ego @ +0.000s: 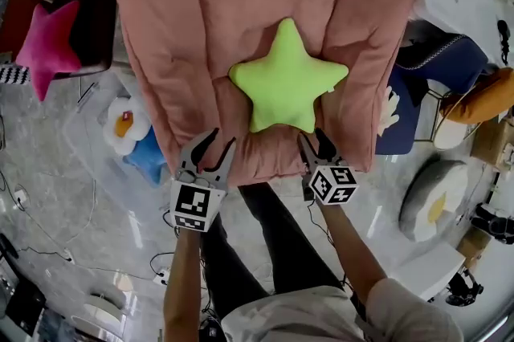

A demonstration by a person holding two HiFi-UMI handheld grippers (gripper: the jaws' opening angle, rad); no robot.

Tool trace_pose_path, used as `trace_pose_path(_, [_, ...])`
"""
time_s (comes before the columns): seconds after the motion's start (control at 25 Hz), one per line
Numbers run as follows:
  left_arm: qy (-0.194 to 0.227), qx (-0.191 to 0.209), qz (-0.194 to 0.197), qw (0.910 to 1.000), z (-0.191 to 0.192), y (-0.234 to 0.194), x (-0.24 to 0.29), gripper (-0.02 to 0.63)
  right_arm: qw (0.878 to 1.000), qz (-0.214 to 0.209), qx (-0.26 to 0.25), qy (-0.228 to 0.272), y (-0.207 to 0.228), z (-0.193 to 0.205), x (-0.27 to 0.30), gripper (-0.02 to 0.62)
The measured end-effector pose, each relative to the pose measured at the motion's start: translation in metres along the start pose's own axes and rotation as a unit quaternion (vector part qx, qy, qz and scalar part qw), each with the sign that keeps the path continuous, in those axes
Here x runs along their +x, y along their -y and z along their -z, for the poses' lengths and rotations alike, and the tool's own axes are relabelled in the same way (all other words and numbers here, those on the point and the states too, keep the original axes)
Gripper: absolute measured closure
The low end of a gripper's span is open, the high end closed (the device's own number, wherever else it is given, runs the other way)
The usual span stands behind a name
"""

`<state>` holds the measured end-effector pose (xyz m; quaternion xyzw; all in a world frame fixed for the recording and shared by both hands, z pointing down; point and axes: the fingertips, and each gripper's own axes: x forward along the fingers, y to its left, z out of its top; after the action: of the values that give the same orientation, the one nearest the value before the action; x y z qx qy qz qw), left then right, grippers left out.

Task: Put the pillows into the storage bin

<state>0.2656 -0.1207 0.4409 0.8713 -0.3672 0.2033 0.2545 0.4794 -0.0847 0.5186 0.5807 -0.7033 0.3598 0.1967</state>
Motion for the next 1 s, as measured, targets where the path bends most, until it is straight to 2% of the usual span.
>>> trace_pose_path(0.2, [-0.047, -0.012, 0.058, 0.9971, 0.011, 0.032, 0.065, 0.459, 0.999, 0.016, 0.046, -0.008, 0.053, 0.010, 0.039, 0.374])
trace_pose_path(0.32, [-0.080, -0.020, 0.075, 0.9938, 0.024, 0.042, 0.097, 0.459, 0.995, -0.003, 0.095, 0.012, 0.060, -0.002, 0.061, 0.352])
trace_pose_path(0.4, [-0.097, -0.023, 0.079, 0.9919, 0.037, 0.043, 0.119, 0.459, 0.992, -0.022, 0.125, 0.021, 0.062, -0.013, 0.074, 0.293])
trace_pose_path(0.52, [-0.120, -0.024, 0.086, 0.9887, 0.058, 0.040, 0.146, 0.459, 0.990, -0.040, 0.130, 0.022, 0.061, -0.018, 0.090, 0.248])
trace_pose_path(0.6, [-0.128, -0.026, 0.090, 0.9873, 0.059, 0.037, 0.157, 0.459, 0.990, -0.047, 0.131, 0.024, 0.065, -0.018, 0.096, 0.228])
trace_pose_path(0.72, [-0.130, -0.033, 0.090, 0.9868, 0.052, 0.030, 0.158, 0.459, 0.986, -0.070, 0.152, 0.026, 0.072, -0.012, 0.102, 0.146])
trace_pose_path(0.88, [-0.138, -0.024, 0.092, 0.9859, 0.049, 0.024, 0.149, 0.459, 0.982, -0.130, 0.134, 0.026, 0.062, -0.016, 0.117, 0.076])
trace_pose_path(0.96, [-0.134, -0.026, 0.093, 0.9864, 0.044, 0.023, 0.145, 0.459, 0.984, -0.157, 0.082, 0.015, 0.043, -0.021, 0.124, 0.053])
trace_pose_path(1.0, [-0.129, -0.028, 0.094, 0.9868, 0.040, 0.023, 0.143, 0.459, 0.986, -0.157, 0.054, 0.008, 0.034, -0.024, 0.129, 0.015])
